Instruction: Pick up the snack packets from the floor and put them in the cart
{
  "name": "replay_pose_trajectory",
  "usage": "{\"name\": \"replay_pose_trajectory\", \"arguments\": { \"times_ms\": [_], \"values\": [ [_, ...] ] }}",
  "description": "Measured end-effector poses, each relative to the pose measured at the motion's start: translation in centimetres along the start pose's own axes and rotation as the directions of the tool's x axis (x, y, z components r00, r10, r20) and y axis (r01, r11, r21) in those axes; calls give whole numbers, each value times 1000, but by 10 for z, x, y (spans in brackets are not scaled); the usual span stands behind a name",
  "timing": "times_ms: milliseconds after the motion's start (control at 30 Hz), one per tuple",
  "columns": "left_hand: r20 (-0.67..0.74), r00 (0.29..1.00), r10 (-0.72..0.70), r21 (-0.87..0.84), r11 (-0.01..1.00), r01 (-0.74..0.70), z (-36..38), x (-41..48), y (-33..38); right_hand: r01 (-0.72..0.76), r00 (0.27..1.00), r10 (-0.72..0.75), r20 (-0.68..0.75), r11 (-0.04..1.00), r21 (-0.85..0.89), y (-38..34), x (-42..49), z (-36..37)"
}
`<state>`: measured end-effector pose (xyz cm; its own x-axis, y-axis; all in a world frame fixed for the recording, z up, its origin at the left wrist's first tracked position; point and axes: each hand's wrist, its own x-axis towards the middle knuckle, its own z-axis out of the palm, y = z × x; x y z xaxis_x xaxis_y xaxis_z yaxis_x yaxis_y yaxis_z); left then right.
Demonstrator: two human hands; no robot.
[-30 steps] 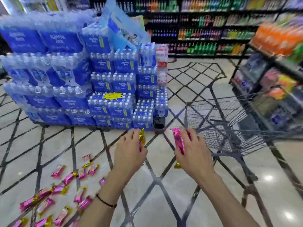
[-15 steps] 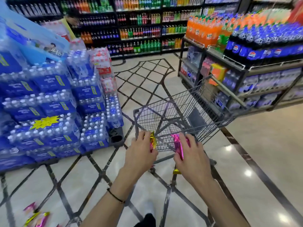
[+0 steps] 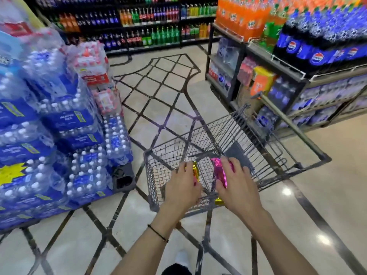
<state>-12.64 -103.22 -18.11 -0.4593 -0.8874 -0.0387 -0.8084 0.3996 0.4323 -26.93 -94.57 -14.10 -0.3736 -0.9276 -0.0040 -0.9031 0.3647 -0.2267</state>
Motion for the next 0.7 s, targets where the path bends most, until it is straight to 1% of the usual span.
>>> {"name": "replay_pose_trajectory", "arguments": {
  "times_ms": [67,200,300,433,533,633,700],
  "values": [
    [-6,999,-37,-21,999,37,-1,35,1,-16,1000,16,21,1000,6,8,30,4],
    [1,991,-133,-88,987,132,13,99,0,14,994,-14,105,1000,1,22,96,28],
    [31,982,-186,-79,979,188,39,142,2,55,983,-54,176,998,3,38,146,53],
    [66,959,-277,-49,959,280,79,195,4,92,968,-101,230,995,48,68,212,75],
    [109,916,-386,-14,921,390,119,229,0,109,953,-121,279,992,59,93,257,97],
    [169,843,-510,64,859,507,162,260,-2,152,942,-159,294,987,47,116,297,132],
    [232,794,-561,109,827,552,192,280,-5,169,931,-174,322,985,42,131,319,166]
  ]
}}
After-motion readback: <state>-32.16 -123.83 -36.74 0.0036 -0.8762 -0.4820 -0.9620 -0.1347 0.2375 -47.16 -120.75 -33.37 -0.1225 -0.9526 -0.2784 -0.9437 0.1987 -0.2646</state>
